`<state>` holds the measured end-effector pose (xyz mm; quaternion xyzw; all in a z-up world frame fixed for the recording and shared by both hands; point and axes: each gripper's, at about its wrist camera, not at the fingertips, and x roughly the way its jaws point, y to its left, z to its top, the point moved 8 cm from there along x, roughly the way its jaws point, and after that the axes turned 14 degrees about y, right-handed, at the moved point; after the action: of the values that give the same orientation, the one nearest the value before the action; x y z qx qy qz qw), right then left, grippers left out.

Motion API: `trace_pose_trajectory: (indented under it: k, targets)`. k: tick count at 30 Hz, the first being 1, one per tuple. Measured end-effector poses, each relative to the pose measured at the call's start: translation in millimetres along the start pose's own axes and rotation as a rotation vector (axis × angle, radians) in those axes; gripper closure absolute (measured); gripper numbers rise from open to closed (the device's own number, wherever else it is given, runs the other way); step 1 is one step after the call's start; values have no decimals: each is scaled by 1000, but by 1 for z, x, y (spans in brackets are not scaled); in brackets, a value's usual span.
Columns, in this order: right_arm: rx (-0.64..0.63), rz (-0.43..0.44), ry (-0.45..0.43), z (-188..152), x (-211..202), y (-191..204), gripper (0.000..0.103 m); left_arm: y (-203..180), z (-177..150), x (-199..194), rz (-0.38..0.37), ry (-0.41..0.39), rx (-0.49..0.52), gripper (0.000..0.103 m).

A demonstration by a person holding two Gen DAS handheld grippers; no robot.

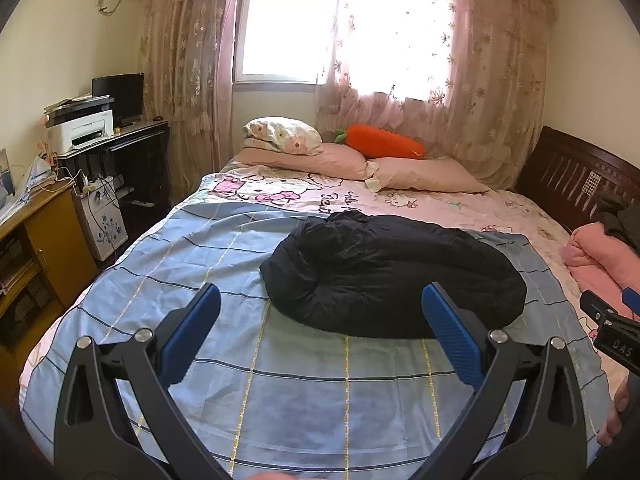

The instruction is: Fold large clothes

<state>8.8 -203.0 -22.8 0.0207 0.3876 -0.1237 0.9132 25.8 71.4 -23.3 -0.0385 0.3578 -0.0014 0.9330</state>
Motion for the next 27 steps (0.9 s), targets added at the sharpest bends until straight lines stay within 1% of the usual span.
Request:
trace_pose_trajectory:
  k: [12,16,27]
  targets:
    - [-11,12,17,1,7,1,1,2,0,6,-7,3,-12,2]
    - [-12,17,22,1,8,1,1,2,-1,8,6,0,-7,2]
    - [-16,20,31,-1,11,4,1,-1,-5,11,2,14,-14,2]
